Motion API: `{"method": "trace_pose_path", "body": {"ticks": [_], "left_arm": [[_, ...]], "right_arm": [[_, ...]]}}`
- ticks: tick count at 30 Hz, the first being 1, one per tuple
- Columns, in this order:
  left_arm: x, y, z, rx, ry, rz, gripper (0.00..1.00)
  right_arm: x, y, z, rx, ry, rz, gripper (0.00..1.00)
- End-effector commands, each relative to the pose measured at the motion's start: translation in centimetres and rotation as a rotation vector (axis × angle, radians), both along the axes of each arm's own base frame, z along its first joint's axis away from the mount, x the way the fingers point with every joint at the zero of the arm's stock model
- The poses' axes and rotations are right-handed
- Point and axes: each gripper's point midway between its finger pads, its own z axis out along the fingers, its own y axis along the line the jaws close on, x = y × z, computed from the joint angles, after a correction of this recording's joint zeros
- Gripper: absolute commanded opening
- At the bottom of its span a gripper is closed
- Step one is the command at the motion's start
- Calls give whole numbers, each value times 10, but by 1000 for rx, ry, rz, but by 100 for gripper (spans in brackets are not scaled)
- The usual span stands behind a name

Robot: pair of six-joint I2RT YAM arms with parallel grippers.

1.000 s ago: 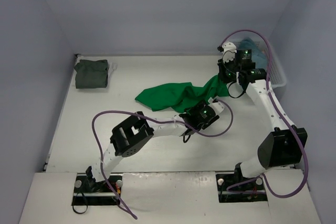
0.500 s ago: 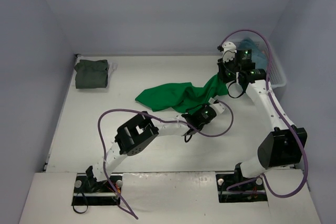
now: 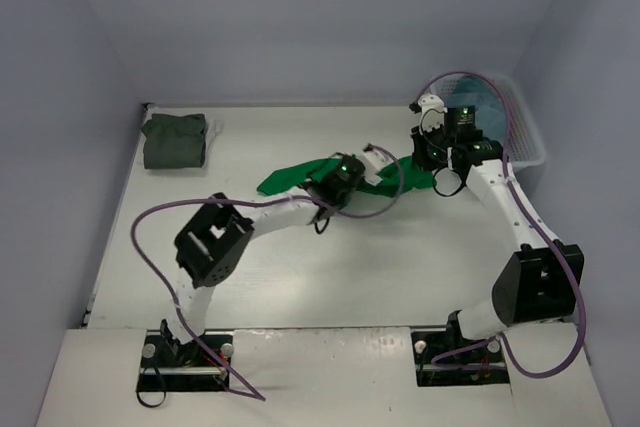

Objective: Fold and stack the t-shirts
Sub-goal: Flatten out the tshirt

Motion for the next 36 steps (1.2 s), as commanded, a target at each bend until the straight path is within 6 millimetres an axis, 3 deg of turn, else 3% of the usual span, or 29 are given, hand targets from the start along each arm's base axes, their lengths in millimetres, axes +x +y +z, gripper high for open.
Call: {"method": "trace_pose_path", "body": {"ticks": [1, 2, 4, 6, 7, 9, 10, 16, 22, 25, 28, 29, 30, 36], "left_arm": [[42, 51, 130, -178, -197, 84, 0], [40, 63, 152, -194, -227, 86, 0], [38, 85, 175, -200, -254, 104, 0], [35, 101, 183, -201, -254, 110, 0], [29, 108, 201, -226, -277, 113, 0], [23, 119, 213, -237, -287, 121, 0], [17, 126, 228, -257, -306, 119, 0], [-13, 147, 279, -318, -320, 102, 0], [-45, 147, 335, -372, -310, -19, 0], [-67, 148, 364, -380, -328, -114, 0], [-90, 155, 395, -393, -370, -191, 0], [-97, 158, 399, -392, -366, -212, 0], [-108, 161, 415, -411, -392, -256, 0], [-159, 166, 448, -433, -423, -472, 0]], "right_arm": [[-1, 2, 35, 17, -114, 35, 0], [-3, 4, 35, 21, -114, 41, 0], [-7, 7, 40, 34, -115, 57, 0], [-12, 12, 46, 49, -128, 85, 0], [-14, 16, 49, 62, -131, 104, 0], [-20, 20, 57, 66, -150, 128, 0], [-25, 25, 62, 84, -162, 161, 0], [-57, 49, 108, 140, -259, 302, 0], [-109, 77, 164, 182, -414, 485, 0], [-130, 74, 204, 189, -583, 494, 0], [-134, 58, 231, 174, -733, 394, 0], [-134, 53, 238, 175, -760, 359, 0], [-134, 49, 243, 169, -783, 334, 0], [-125, 28, 274, 177, -874, 180, 0]]}}
